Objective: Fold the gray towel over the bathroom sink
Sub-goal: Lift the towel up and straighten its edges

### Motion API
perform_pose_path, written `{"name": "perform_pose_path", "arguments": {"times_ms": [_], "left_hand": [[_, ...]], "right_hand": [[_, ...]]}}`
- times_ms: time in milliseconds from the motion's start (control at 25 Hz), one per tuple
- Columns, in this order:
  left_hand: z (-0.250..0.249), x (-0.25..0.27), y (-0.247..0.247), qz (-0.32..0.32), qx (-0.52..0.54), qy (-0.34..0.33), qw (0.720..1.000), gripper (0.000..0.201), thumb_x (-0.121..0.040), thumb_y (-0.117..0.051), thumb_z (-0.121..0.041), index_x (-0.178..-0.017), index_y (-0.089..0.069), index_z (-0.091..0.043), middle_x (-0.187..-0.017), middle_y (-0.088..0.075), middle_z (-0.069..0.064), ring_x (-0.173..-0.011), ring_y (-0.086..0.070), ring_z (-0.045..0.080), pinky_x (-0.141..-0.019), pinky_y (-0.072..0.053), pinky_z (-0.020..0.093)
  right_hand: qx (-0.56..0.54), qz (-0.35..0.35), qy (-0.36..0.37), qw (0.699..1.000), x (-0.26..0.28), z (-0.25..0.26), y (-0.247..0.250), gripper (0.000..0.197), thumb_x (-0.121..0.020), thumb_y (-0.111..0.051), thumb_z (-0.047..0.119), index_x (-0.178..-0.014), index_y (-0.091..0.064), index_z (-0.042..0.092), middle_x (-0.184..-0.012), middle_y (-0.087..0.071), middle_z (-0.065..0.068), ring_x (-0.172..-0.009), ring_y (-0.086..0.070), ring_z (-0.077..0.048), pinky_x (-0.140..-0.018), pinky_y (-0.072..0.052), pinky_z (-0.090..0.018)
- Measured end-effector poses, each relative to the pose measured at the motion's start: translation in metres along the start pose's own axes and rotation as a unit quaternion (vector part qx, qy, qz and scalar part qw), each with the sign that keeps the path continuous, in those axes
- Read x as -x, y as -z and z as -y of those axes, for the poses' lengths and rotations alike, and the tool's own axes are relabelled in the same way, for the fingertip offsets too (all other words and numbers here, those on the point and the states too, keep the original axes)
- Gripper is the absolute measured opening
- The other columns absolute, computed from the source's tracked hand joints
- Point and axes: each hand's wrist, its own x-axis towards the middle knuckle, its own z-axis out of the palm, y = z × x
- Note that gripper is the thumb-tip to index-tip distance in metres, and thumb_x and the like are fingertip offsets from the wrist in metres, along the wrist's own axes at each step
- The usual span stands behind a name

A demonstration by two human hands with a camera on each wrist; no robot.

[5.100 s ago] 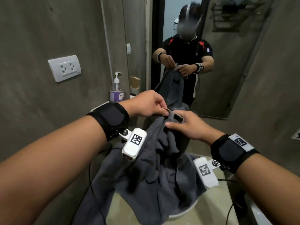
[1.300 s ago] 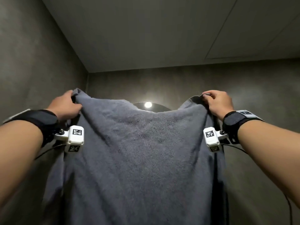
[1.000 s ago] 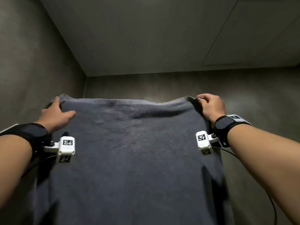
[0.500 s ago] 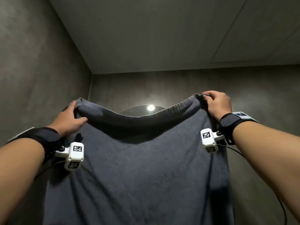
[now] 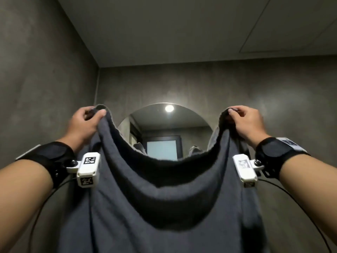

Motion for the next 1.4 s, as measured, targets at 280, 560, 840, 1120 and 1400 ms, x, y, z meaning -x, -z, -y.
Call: {"name": "perform_pose_path", "arguments": {"times_ms": [280, 560, 840, 1120, 1400], "left_hand": [[0.067, 0.219, -0.061, 0.196, 0.062, 0.242, 0.948, 0.024, -0.075, -0.086, -0.03, -0.083, -0.067, -0.018, -0.08, -0.07, 0.006, -0.076, -0.064, 0.021, -0.074, -0.053, 0.038], [0.127, 0.431, -0.035, 0.415, 0.008, 0.312, 0.855, 0.042, -0.081, -0.081, -0.007, -0.116, -0.058, -0.013, -0.082, -0.065, 0.007, -0.073, -0.061, 0.016, -0.073, -0.052, 0.03], [0.118, 0.497, -0.025, 0.412, 0.102, 0.327, 0.844, 0.027, -0.086, -0.072, 0.003, -0.109, -0.068, -0.009, -0.097, -0.078, 0.011, -0.09, -0.071, 0.014, -0.088, -0.056, 0.027], [0.112, 0.49, -0.022, 0.473, 0.071, 0.247, 0.843, 0.037, -0.094, -0.064, -0.01, -0.126, -0.056, -0.026, -0.106, -0.077, -0.004, -0.104, -0.071, 0.016, -0.095, -0.055, 0.04], [0.117, 0.482, -0.016, 0.529, 0.045, 0.213, 0.82, 0.049, -0.091, -0.068, -0.021, -0.133, -0.043, -0.029, -0.1, -0.077, -0.008, -0.084, -0.071, 0.019, -0.078, -0.055, 0.038]], "right_hand": [[-0.152, 0.237, -0.18, 0.943, 0.247, -0.037, 0.0, 0.02, -0.095, -0.063, 0.011, -0.088, -0.079, 0.022, -0.074, -0.074, 0.001, -0.065, -0.065, -0.006, -0.062, -0.053, -0.016], [-0.128, 0.434, -0.231, 0.861, 0.449, -0.045, 0.039, 0.018, -0.093, -0.067, 0.011, -0.095, -0.078, 0.025, -0.089, -0.067, 0.009, -0.081, -0.063, 0.002, -0.075, -0.045, -0.011], [-0.231, 0.422, -0.314, 0.819, 0.494, -0.052, 0.037, 0.016, -0.079, -0.081, 0.016, -0.085, -0.068, 0.022, -0.075, -0.068, 0.007, -0.07, -0.057, -0.007, -0.066, -0.047, -0.016], [-0.236, 0.415, -0.342, 0.809, 0.487, -0.059, 0.028, 0.034, -0.064, -0.089, 0.04, -0.088, -0.074, 0.022, -0.072, -0.065, -0.003, -0.071, -0.057, -0.014, -0.069, -0.048, -0.025], [-0.152, 0.476, -0.294, 0.815, 0.481, -0.057, 0.022, 0.018, -0.075, -0.082, 0.036, -0.084, -0.075, 0.023, -0.077, -0.07, 0.004, -0.073, -0.062, -0.009, -0.075, -0.051, -0.03]]}}
